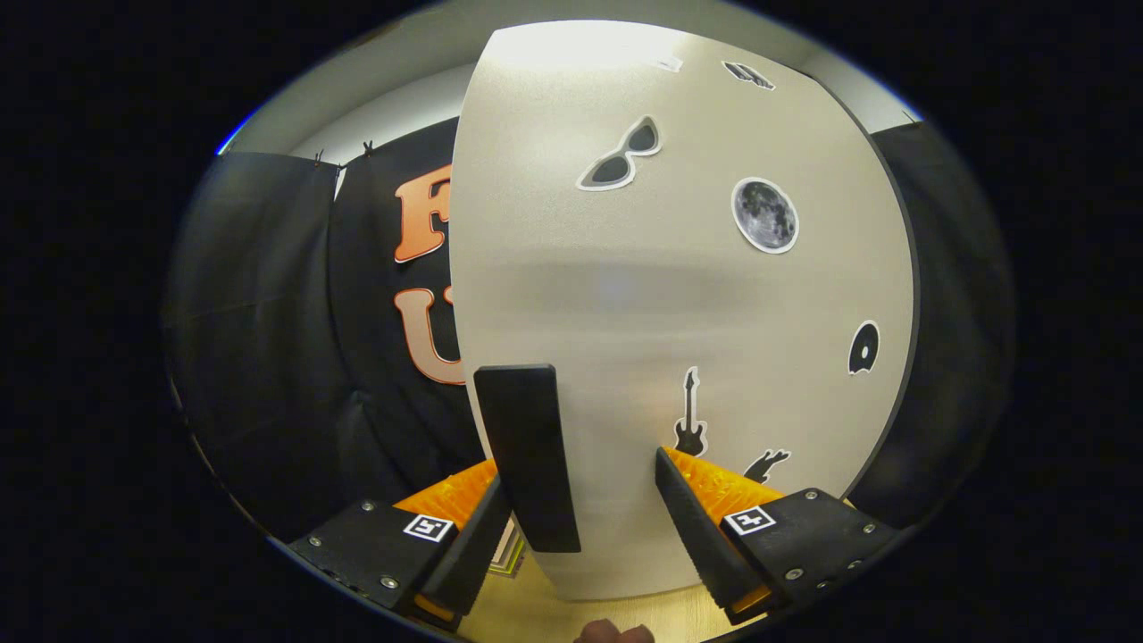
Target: Open the shoe cabinet door, grab the shoes and put them into the shoe cabinet, then close the shoe cabinet door.
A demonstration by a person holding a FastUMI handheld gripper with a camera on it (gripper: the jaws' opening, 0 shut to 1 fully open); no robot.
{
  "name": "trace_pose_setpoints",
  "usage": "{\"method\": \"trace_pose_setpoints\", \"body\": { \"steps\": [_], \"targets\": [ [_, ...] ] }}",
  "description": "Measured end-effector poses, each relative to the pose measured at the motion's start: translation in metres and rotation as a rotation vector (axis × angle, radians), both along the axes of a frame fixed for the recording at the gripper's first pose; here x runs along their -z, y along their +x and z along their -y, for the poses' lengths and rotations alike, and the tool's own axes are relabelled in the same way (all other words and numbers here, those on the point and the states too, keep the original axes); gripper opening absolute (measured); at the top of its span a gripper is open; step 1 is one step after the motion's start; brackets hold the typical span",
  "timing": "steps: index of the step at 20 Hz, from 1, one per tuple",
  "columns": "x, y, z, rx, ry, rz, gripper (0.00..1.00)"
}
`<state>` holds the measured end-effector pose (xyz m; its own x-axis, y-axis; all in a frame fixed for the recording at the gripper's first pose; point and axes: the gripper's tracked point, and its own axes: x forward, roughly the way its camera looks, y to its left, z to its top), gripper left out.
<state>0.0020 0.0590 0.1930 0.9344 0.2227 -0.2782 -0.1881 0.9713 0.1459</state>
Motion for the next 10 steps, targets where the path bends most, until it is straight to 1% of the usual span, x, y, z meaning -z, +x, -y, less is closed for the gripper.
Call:
{"method": "trace_pose_setpoints", "body": {
  "steps": [10],
  "targets": [
    [0.0006,0.0104,0.0013,0.069,0.003,-0.009,0.95]
  ]
}}
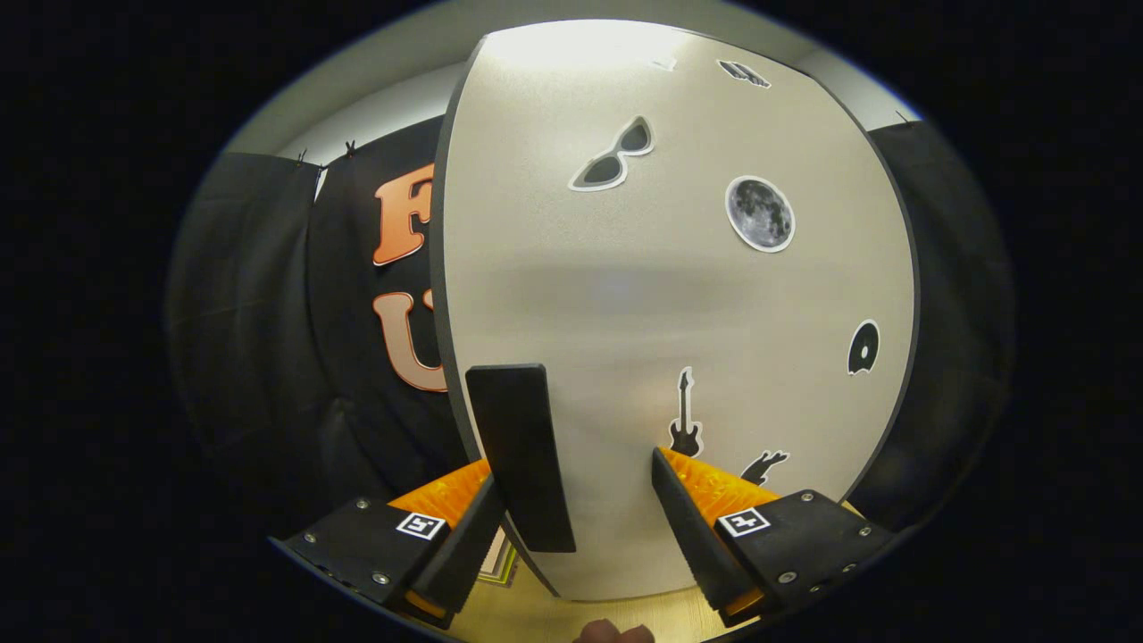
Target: Open the shoe cabinet door, grab the shoes and put them into the shoe cabinet, then close the shoe cabinet door.
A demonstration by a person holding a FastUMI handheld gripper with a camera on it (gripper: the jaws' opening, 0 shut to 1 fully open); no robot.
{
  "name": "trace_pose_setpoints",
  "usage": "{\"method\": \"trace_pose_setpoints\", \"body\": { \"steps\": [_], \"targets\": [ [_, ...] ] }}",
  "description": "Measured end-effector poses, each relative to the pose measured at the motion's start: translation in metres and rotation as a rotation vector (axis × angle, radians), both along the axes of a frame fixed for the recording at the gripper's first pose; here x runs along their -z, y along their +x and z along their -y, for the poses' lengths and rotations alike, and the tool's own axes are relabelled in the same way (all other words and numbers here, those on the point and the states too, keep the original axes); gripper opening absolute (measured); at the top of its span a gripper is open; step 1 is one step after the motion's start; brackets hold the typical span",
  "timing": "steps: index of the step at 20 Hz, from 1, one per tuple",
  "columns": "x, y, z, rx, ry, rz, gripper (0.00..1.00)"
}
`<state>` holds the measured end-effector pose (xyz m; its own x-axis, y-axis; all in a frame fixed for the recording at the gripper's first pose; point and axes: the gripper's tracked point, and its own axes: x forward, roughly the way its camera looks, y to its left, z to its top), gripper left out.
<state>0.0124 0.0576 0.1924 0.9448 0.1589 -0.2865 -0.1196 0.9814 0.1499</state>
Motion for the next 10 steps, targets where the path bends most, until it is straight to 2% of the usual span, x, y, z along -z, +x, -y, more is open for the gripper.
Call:
{"method": "trace_pose_setpoints", "body": {
  "steps": [7,10],
  "targets": [
    [-0.002,0.001,-0.001,0.006,0.0,0.001,0.96],
    [-0.02,-0.018,0.001,0.002,0.043,0.04,0.96]
  ]
}}
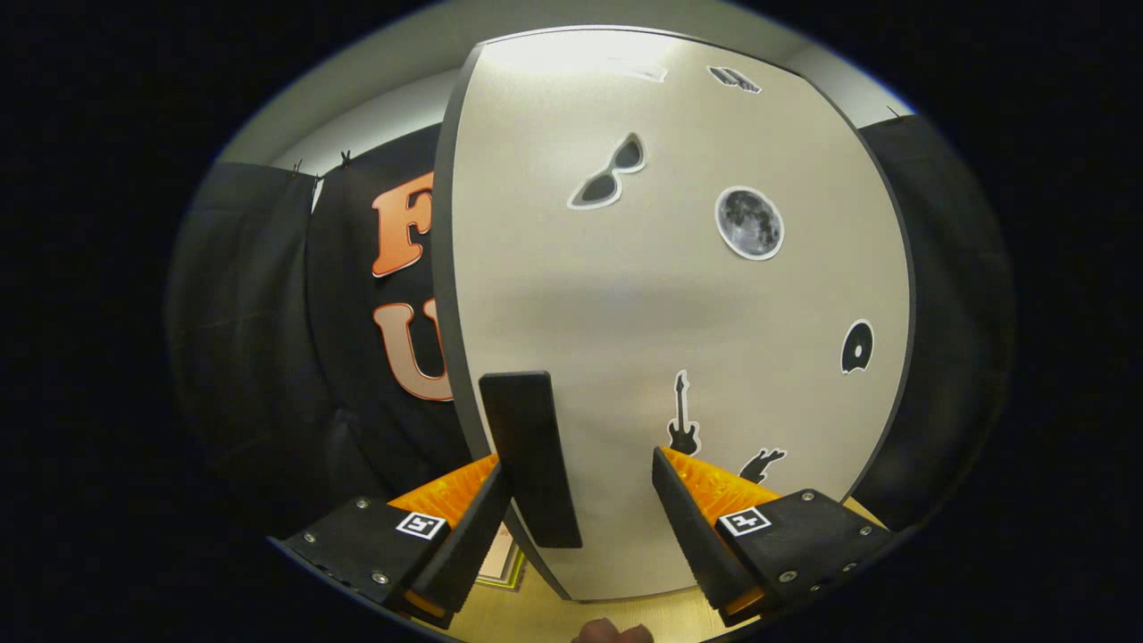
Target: Open the shoe cabinet door, grab the shoes and put them into the shoe cabinet, then close the shoe cabinet door.
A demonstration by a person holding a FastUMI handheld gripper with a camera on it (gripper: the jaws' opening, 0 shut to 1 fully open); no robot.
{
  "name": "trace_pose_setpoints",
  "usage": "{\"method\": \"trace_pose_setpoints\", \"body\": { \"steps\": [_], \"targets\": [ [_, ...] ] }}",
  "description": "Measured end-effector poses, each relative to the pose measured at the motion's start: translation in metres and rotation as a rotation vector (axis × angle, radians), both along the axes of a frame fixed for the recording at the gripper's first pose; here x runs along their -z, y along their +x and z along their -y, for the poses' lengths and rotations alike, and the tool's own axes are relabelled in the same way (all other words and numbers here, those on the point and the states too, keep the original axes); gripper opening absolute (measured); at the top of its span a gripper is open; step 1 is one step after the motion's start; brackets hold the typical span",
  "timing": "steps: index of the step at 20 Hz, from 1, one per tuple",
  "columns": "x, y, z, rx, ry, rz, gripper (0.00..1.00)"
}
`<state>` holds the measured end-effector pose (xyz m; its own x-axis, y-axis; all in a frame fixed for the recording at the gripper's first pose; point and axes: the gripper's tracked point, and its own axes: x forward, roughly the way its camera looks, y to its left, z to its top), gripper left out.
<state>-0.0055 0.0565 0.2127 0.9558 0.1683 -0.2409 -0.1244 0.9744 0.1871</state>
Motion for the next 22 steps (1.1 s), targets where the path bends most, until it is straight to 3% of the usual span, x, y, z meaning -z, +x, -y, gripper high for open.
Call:
{"method": "trace_pose_setpoints", "body": {
  "steps": [6,15,22],
  "targets": [
    [-0.043,-0.103,0.065,0.013,-0.062,0.046,0.95],
    [-0.08,-0.296,0.192,0.079,-0.111,0.065,0.95],
    [-0.116,-0.375,0.251,0.138,-0.152,0.11,0.95]
  ]
}}
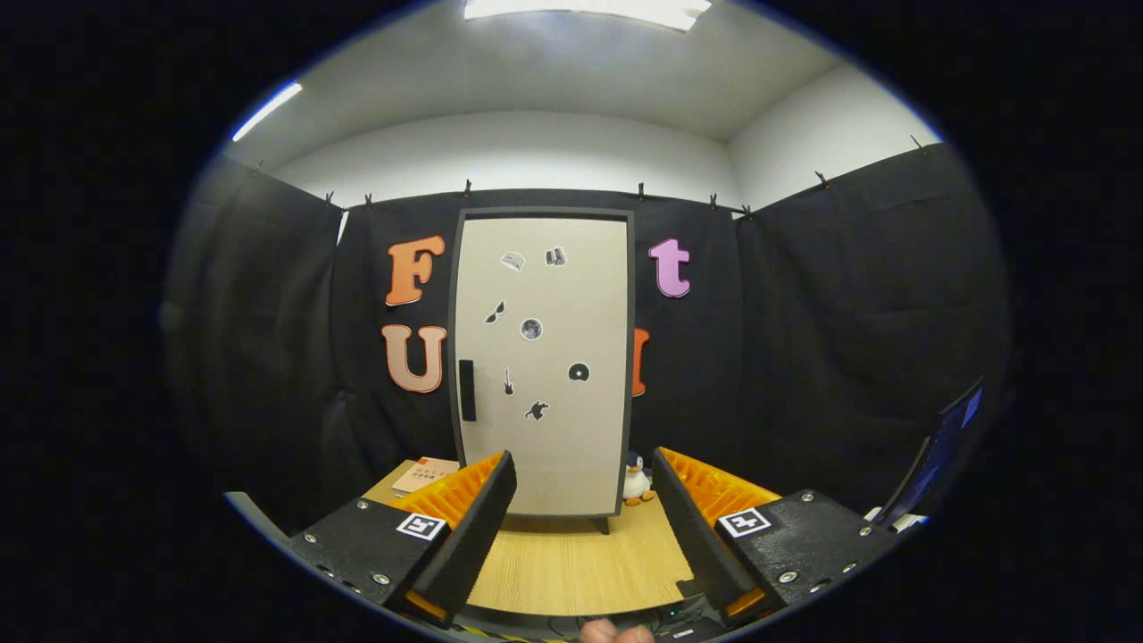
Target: Open the shoe cabinet door, grab the shoes and put them into the shoe cabinet, then close the shoe cabinet door.
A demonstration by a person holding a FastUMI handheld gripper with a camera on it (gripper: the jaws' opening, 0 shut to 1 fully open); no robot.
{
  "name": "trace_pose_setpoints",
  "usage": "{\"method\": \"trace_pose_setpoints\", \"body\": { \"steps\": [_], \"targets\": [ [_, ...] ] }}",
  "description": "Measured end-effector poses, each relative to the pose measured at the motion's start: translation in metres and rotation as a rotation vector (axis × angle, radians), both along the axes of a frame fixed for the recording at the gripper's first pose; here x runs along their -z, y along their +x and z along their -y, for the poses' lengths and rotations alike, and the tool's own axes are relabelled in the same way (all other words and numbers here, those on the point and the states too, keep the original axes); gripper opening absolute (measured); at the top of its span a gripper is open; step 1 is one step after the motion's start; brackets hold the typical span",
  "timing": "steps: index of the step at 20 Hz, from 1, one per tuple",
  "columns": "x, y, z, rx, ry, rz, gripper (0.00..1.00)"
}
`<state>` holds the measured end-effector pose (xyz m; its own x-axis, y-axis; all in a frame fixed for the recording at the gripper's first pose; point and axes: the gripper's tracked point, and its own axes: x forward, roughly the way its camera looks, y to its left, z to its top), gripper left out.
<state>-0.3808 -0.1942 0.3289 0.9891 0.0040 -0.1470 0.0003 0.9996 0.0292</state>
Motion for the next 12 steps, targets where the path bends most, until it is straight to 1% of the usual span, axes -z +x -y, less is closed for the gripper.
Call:
{"method": "trace_pose_setpoints", "body": {
  "steps": [5,9,12],
  "targets": [
    [-0.025,-0.025,0.022,0.043,-0.011,0.045,0.95],
    [-0.038,-0.033,0.025,0.045,-0.025,0.072,0.95],
    [-0.038,-0.033,0.022,0.041,-0.023,0.075,0.95]
  ]
}}
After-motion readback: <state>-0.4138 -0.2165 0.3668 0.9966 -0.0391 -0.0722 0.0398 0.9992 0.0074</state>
